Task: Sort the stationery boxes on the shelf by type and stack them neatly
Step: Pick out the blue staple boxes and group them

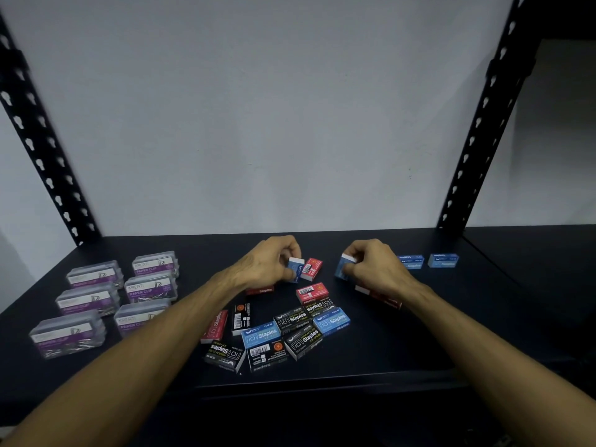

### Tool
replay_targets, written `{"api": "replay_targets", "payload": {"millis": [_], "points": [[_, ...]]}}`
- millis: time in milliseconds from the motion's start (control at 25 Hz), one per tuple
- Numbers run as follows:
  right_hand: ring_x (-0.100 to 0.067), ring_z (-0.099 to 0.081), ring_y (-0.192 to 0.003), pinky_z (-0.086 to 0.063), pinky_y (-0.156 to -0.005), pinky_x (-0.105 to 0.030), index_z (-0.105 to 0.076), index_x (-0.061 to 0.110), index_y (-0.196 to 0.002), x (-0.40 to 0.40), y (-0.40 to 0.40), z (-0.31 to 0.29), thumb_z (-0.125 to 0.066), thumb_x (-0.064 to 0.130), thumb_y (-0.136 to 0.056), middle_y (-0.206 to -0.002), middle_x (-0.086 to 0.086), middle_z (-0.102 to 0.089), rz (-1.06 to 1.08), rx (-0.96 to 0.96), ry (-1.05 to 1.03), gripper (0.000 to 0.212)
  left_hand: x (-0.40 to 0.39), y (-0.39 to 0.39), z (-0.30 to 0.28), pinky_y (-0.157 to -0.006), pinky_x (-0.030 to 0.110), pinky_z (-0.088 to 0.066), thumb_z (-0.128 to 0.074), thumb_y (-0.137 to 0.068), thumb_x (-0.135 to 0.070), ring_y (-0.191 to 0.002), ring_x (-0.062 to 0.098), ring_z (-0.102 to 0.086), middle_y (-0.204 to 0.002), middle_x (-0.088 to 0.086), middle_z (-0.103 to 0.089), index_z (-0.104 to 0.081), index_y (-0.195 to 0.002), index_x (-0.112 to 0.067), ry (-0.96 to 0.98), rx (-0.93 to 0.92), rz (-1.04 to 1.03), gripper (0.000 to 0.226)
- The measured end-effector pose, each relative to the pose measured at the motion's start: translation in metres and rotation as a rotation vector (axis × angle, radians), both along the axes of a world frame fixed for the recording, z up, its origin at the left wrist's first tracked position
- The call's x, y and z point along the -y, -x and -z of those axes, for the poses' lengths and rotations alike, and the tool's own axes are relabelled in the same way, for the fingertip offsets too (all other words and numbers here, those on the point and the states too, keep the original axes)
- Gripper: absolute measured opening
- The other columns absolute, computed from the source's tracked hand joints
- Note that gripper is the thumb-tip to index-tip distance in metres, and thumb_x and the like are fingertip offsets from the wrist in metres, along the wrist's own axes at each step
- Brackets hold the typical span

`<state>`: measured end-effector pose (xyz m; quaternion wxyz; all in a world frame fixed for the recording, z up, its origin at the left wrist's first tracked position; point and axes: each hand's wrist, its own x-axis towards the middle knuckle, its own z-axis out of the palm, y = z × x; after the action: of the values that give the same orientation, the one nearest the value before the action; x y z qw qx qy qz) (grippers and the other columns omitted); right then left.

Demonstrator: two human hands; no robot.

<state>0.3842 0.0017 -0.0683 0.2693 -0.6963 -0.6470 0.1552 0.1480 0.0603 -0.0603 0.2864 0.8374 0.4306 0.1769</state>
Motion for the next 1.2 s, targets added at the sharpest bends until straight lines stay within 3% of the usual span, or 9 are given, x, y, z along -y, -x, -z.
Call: {"api": "replay_targets", "payload": {"millis": [120, 240, 440, 640, 800, 960, 1200], "points": [[-0.003, -0.062, -0.076, -0.047, -0.058, -0.019, -0.062, 0.033, -0.09, -0.003, 0.004, 0.005, -0.072, 0.022, -0.085, -0.084, 0.015, -0.063, -0.005, -0.01, 0.034, 0.015, 0.001, 0.003, 0.001, -0.074, 0.028, -0.058, -0.073, -0.083, -0.005, -0.084, 0.007, -0.068, -0.102, -0.007, -0.069, -0.057, -0.105, -0.025, 0.009, 0.002, 0.004, 0.033], [-0.008, -0.065, -0.08, -0.057, -0.071, -0.032, -0.064, 0.03, -0.095, -0.004, 0.003, 0.011, -0.074, 0.028, -0.085, -0.088, 0.01, -0.065, 0.007, -0.027, 0.07, 0.014, 0.0, 0.004, 0.001, -0.071, 0.019, -0.053, -0.071, -0.086, -0.007, -0.089, 0.004, -0.063, -0.109, -0.011, -0.062, -0.059, -0.113, -0.029, -0.011, -0.058, 0.03, 0.037], [-0.008, -0.065, -0.078, -0.059, -0.078, -0.037, -0.064, 0.033, -0.092, -0.002, 0.004, 0.009, -0.075, 0.029, -0.084, -0.085, 0.012, -0.066, 0.009, -0.044, 0.031, 0.014, -0.002, 0.002, -0.001, -0.069, 0.023, -0.054, -0.076, -0.082, -0.012, -0.086, 0.006, -0.064, -0.101, -0.01, -0.064, -0.061, -0.1, -0.027, -0.03, -0.062, -0.004, 0.028], [-0.009, -0.06, -0.078, -0.046, -0.095, -0.042, -0.065, 0.03, -0.098, -0.004, 0.006, 0.002, -0.069, 0.031, -0.083, -0.079, 0.013, -0.063, -0.002, 0.167, -0.031, 0.015, -0.002, 0.003, 0.003, -0.058, 0.02, -0.042, -0.078, -0.079, -0.013, -0.067, 0.005, -0.055, -0.08, -0.01, -0.062, -0.06, -0.086, -0.027, -0.066, -0.019, -0.04, 0.023], [-0.008, -0.051, -0.078, -0.038, -0.098, -0.039, -0.058, 0.031, -0.092, -0.007, 0.011, 0.002, -0.067, 0.036, -0.084, -0.086, 0.012, -0.056, -0.104, 0.335, -0.032, 0.013, -0.005, 0.007, 0.005, -0.07, 0.018, -0.048, -0.075, -0.082, -0.008, -0.087, 0.005, -0.061, -0.096, -0.01, -0.064, -0.064, -0.097, -0.027, -0.045, -0.04, -0.052, 0.026], [-0.008, -0.049, -0.086, -0.034, -0.1, -0.04, -0.068, 0.027, -0.106, -0.01, 0.012, 0.007, -0.065, 0.036, -0.087, -0.101, 0.008, -0.059, -0.137, 0.37, 0.009, 0.021, -0.007, 0.009, 0.007, -0.07, 0.011, -0.041, -0.071, -0.087, -0.011, -0.095, 0.001, -0.057, -0.104, -0.012, -0.063, -0.067, -0.112, -0.024, -0.03, -0.12, -0.034, 0.029], [-0.015, -0.057, -0.109, -0.035, -0.107, -0.042, -0.062, 0.025, -0.122, -0.006, 0.012, 0.007, -0.062, 0.027, -0.093, -0.121, 0.003, -0.062, -0.189, 0.342, 0.057, 0.029, -0.006, 0.006, 0.004, -0.093, 0.03, -0.048, -0.068, -0.089, -0.011, -0.111, 0.011, -0.058, -0.123, -0.003, -0.065, -0.068, -0.119, -0.022, -0.033, -0.167, 0.0, 0.032]]}}
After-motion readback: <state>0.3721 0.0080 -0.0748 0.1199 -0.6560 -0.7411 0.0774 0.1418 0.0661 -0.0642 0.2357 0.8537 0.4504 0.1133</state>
